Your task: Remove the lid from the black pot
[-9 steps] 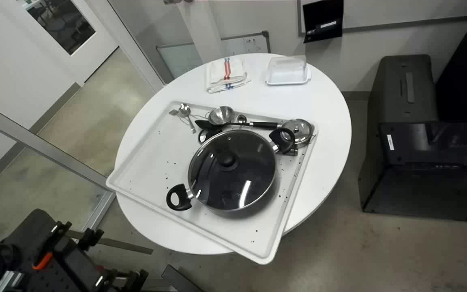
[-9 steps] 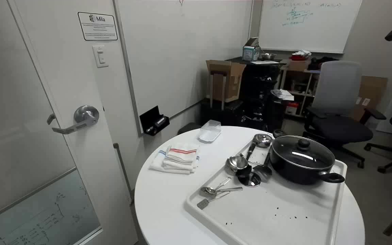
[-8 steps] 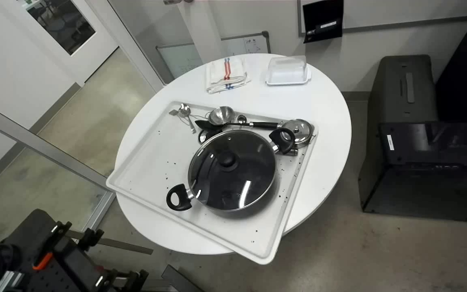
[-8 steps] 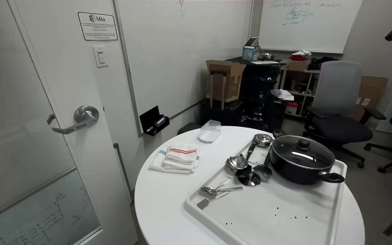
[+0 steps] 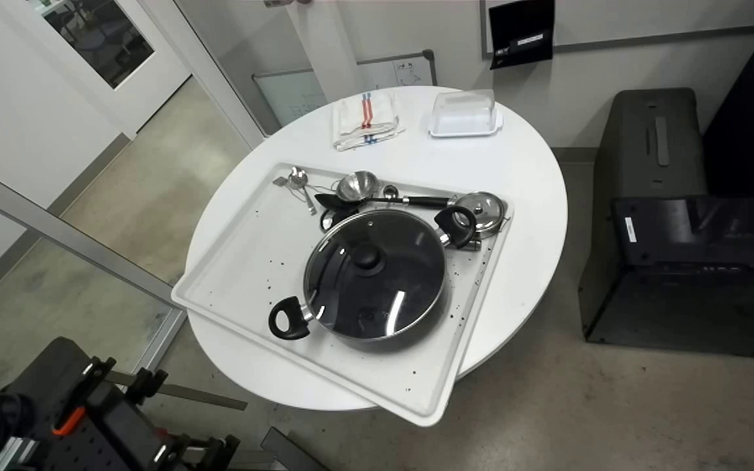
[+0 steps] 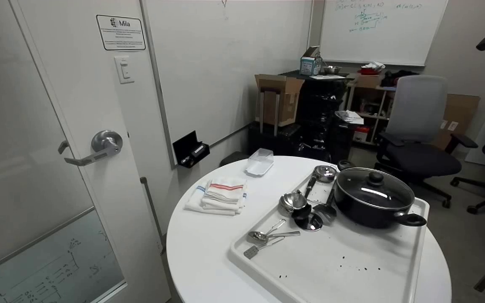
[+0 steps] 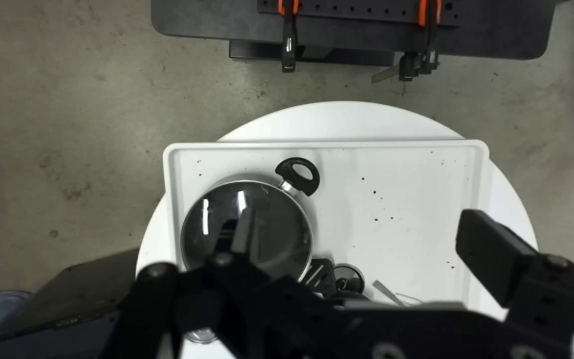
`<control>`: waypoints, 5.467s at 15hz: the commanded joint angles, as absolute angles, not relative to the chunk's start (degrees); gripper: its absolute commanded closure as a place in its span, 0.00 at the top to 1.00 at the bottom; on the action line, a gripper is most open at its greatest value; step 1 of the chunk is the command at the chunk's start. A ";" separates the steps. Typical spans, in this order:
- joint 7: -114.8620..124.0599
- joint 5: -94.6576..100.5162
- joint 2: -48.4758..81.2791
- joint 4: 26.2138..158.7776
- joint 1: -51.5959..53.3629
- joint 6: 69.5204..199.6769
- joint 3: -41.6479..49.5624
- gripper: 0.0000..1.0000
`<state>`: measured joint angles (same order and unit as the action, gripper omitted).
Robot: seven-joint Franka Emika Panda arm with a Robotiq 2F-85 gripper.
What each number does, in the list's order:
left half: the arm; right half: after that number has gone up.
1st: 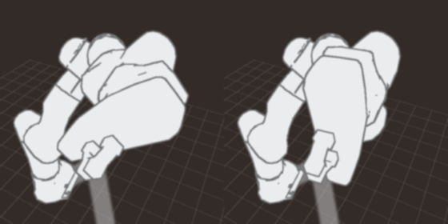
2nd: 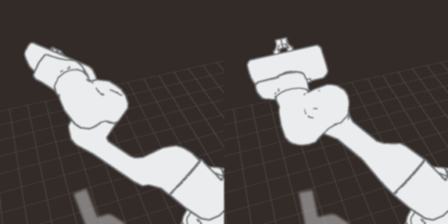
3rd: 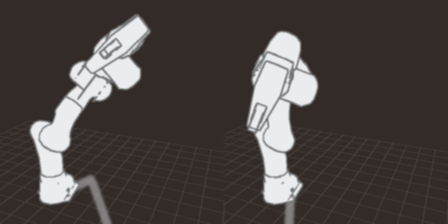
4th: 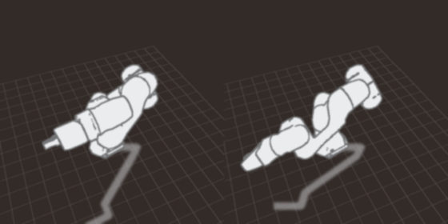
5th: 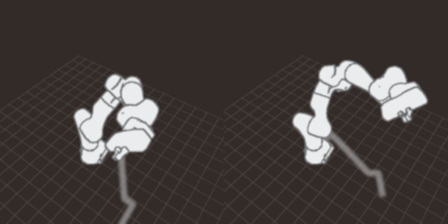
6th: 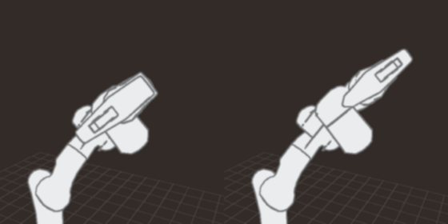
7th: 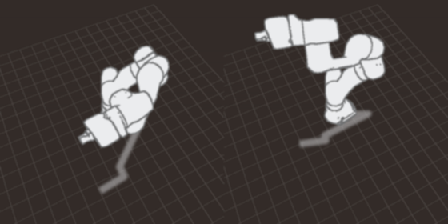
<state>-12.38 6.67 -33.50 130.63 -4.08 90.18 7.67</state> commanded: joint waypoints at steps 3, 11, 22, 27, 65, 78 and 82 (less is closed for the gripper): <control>-11.54 6.32 -31.12 129.94 -3.94 91.83 8.03 1.00; -11.96 4.44 -21.36 129.71 -4.22 101.03 9.30 1.00; -12.83 -5.51 -7.07 130.35 -5.04 120.85 10.09 1.00; -12.15 -6.50 1.28 129.56 -6.27 129.49 9.85 1.00; 1.35 -4.27 38.43 116.37 -8.19 152.07 8.98 1.00; 0.67 -4.67 38.04 116.40 -7.99 152.60 8.07 0.32; 0.33 -4.92 37.16 116.80 -8.37 152.24 7.75 0.25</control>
